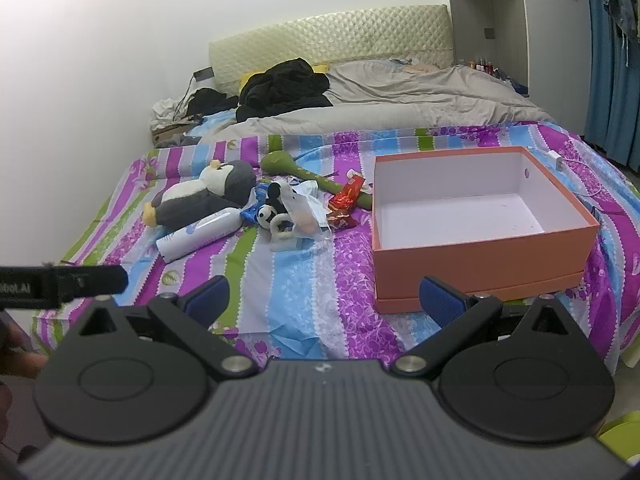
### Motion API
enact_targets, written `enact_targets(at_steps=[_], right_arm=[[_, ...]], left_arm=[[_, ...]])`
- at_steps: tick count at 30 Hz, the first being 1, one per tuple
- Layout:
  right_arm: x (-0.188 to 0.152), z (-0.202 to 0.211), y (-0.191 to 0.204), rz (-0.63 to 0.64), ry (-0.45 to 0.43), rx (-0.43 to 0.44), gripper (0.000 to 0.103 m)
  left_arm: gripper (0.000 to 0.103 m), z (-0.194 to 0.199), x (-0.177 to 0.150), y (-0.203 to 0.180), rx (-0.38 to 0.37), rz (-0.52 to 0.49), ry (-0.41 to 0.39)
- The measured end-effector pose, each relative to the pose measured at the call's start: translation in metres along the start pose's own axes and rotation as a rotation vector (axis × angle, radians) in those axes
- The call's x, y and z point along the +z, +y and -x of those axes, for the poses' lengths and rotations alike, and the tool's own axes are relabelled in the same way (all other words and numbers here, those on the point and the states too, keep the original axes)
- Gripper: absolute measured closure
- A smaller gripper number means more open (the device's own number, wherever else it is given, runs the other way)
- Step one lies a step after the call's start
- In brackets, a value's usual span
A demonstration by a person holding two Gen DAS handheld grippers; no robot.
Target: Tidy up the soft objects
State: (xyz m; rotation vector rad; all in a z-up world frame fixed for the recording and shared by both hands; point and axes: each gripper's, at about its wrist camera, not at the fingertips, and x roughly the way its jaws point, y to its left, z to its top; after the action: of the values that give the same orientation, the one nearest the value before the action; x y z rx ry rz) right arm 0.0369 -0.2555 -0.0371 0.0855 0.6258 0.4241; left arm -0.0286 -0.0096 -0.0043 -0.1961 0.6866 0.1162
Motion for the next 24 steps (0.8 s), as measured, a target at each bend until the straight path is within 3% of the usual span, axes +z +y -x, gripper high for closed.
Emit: enact_targets(at_steps=[24], right_arm=[[-0.008, -0.011, 0.002, 0.005, 0.003, -0.013, 0.0]], left_arm=[[0.0, -0.014, -0.001, 0.008, 0.004, -0.003, 0.03]])
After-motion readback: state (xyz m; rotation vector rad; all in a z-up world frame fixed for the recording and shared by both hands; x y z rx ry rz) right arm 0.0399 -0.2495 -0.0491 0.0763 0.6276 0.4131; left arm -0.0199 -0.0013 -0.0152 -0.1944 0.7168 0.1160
